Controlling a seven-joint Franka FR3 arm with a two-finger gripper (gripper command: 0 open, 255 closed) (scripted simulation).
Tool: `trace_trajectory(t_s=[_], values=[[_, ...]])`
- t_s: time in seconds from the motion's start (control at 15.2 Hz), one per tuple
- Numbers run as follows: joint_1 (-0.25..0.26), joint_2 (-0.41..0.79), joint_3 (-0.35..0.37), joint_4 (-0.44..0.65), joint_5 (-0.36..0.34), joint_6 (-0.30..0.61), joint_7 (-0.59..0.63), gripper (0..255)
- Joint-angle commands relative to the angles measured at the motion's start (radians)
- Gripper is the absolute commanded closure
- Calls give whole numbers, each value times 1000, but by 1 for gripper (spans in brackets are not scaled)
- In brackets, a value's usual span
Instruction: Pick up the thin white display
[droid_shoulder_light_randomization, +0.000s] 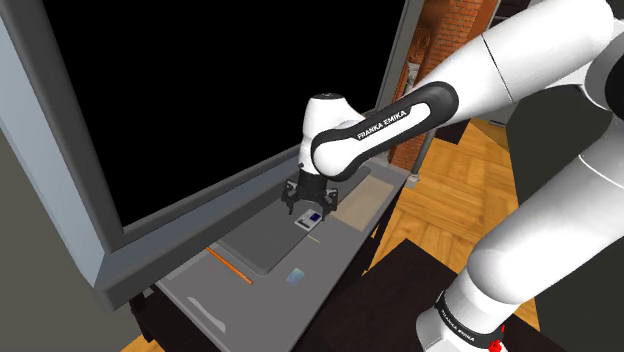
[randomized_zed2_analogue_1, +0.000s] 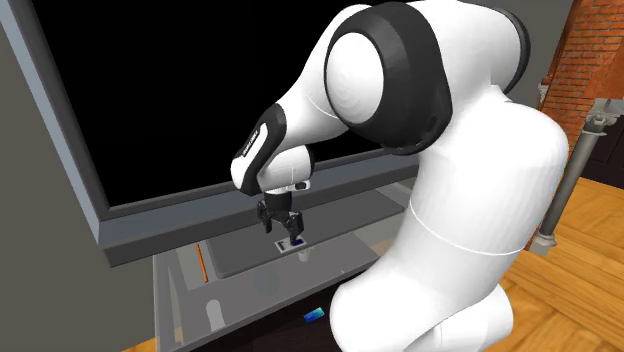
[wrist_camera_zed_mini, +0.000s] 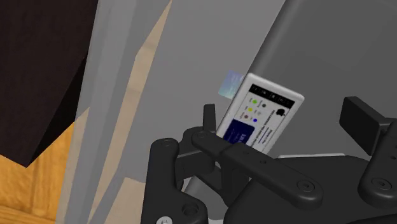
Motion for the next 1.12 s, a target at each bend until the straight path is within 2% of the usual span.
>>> trace_trajectory(t_s=[0.0, 0.4, 0.46, 1.06], values=[[-5, 31, 5, -4, -13, 36, 17, 0], [-11, 88, 11, -23, -45, 107, 41, 0], [-10, 87, 12, -24, -44, 107, 41, 255], [-11, 88, 11, -22, -45, 107, 41, 255]])
